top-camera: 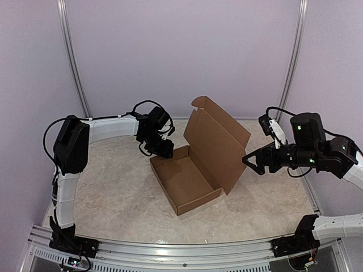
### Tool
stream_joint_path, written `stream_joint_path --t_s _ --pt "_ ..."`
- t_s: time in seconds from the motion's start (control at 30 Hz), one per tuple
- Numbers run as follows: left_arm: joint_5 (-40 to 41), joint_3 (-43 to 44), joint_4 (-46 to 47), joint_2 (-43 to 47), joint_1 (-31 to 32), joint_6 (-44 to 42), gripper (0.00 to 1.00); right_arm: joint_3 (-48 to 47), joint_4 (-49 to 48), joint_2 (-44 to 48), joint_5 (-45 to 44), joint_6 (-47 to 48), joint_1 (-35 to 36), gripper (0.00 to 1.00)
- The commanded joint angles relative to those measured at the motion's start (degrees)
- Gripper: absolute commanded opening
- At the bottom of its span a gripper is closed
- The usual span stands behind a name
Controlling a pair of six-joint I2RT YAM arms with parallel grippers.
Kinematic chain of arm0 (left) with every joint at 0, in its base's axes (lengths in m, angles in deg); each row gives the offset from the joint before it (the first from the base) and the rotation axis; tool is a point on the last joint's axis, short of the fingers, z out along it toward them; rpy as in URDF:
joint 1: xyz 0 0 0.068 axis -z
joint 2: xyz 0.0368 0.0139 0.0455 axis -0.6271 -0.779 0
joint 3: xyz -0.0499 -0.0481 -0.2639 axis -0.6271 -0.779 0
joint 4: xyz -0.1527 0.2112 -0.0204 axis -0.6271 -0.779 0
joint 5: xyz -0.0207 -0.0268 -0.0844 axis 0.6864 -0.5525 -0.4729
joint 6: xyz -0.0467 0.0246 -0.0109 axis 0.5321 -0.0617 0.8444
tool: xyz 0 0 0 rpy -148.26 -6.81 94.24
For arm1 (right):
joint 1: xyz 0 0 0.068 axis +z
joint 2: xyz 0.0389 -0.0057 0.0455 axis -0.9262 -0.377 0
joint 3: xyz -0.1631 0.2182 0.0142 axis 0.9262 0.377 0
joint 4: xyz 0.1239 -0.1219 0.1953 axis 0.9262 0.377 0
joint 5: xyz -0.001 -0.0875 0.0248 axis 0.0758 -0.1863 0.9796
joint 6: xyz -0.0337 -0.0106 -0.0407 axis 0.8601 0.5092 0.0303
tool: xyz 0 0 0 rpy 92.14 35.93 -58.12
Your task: Fold the paper box
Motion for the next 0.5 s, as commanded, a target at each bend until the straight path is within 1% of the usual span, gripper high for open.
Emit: stream_joint_path --t_s 0.0,0.2,0.27,0.4,0.47 --pt "1.6 1.3 -0.9 -1.4 0.4 0.2 0.52 1.2 -1.3 0.5 0.5 -0.3 -0.4 0.9" --pt "4.6 0.4 0.2 -1.3 0.4 1.1 0.36 0.8 -2.9 -0.3 0.5 0.2 -0.4 0.9" --pt "5.2 -0.4 0.5 -1.0 0.5 1.2 0.31 0.3 -2.7 -0.9 2.1 0.5 -0.4 0.9" --pt "6.4 -2.8 1.2 0.3 0.7 1.3 0.19 -0.2 -3.2 -1.8 1.8 1.5 -0.4 0.9" --pt "6.8 -4.7 2.2 1.1 0.8 1.6 0.14 -0.9 -3.4 -2.6 1.9 2.1 -0.4 0.9"
